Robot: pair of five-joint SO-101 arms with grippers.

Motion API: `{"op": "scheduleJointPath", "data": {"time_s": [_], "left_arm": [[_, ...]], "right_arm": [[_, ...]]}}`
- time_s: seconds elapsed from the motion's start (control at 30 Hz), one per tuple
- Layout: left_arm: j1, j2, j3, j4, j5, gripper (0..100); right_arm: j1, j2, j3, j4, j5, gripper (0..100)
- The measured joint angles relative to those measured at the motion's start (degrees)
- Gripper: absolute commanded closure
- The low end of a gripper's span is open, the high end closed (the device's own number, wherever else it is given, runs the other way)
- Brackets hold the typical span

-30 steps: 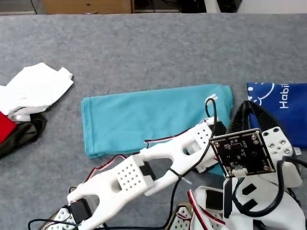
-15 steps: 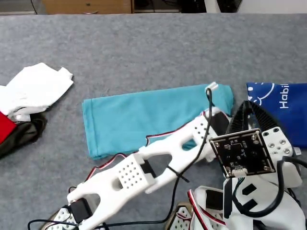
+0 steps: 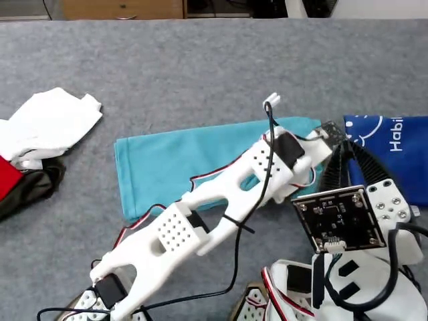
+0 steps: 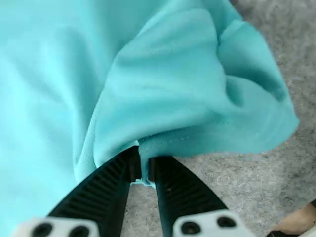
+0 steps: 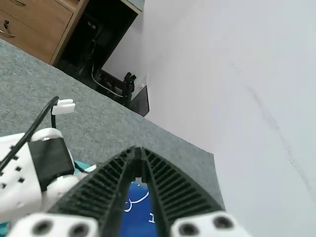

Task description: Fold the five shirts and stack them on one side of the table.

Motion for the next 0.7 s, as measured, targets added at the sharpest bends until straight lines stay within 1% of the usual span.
{"op": "scheduleJointPath", "data": {"time_s": [0.13,0.37,0.5,0.6,0.7], "left_arm": [[2.46,0.0,0.0,0.44,0.0,98],[10.11,0.09,0.0,0.79,0.62,97],[13.98,0.09,1.32,0.79,1.23,89],[16.35,0.09,5.19,0.7,1.93,87],[16.35,0.0,6.51,0.7,3.43,87]], "right_arm": [[0.0,0.0,-0.18,-0.7,0.0,99.5],[0.0,0.0,-3.34,-0.7,0.0,99.5],[-0.09,0.0,-4.31,-0.7,0.0,99.5],[0.09,0.0,-4.31,-0.7,0.97,99.5],[-0.09,-0.09,-4.4,-0.7,2.64,99.5]]}}
